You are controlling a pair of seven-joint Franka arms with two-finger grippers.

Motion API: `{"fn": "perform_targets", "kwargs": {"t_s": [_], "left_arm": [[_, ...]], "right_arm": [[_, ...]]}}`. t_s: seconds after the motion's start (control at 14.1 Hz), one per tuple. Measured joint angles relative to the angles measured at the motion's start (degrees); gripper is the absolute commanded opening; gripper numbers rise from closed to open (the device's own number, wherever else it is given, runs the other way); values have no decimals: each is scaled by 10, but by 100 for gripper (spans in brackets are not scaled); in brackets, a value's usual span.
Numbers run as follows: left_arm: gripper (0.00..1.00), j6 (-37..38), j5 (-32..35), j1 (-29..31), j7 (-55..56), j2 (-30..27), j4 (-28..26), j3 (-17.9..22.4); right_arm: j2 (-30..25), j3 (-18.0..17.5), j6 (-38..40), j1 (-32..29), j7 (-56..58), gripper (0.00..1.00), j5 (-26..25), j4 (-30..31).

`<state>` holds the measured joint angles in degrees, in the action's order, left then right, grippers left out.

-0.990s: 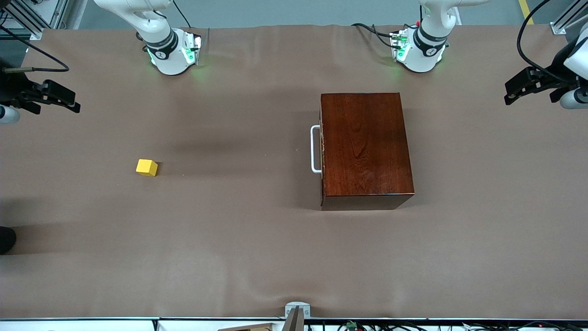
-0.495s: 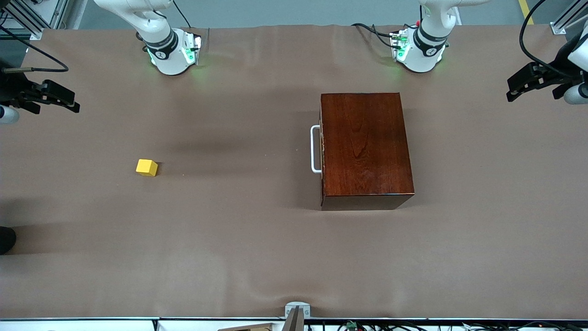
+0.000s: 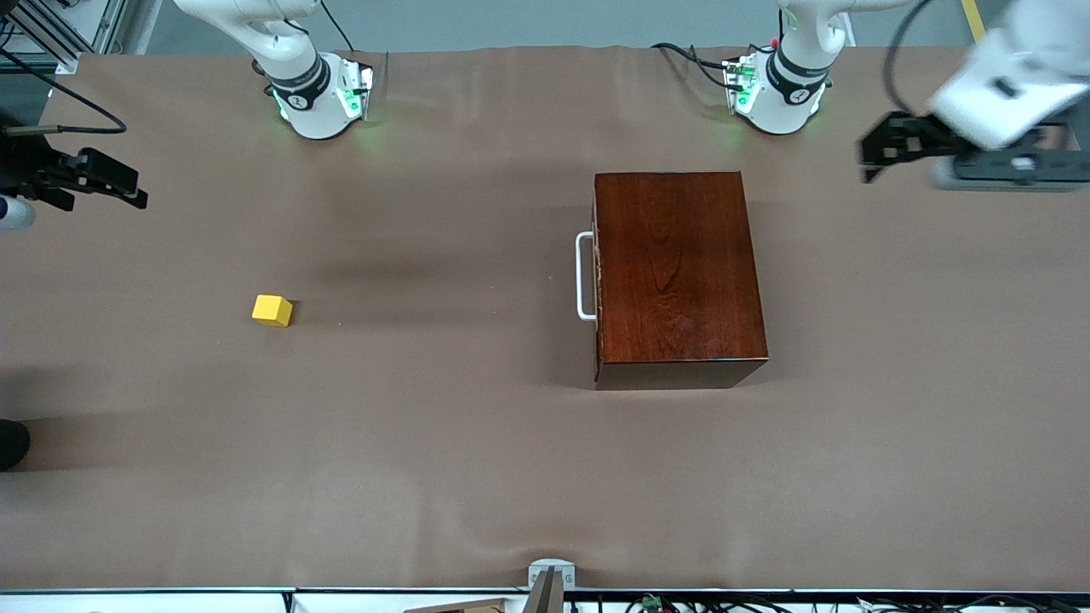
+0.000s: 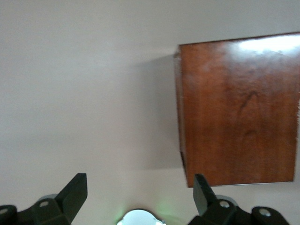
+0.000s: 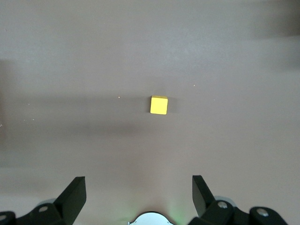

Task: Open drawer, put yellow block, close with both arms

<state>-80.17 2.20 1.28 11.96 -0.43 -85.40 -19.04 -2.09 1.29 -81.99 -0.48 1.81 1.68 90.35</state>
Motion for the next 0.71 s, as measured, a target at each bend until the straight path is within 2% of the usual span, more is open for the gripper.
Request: {"fn": "perform_targets", "kwargs": {"t_s": [0.28,0.35,0.71], "left_arm": [[100,-26,21,-8,86,60,6,-100],[100,-31,36,-24,109,80,15,-115],[100,-41,145,-198,274,213,83,-121]], "right_arm": [[0,0,0,0,0,100,0,1],[0,0,0,0,0,100,0,1],[0,1,0,-1,0,100,0,2]]}}
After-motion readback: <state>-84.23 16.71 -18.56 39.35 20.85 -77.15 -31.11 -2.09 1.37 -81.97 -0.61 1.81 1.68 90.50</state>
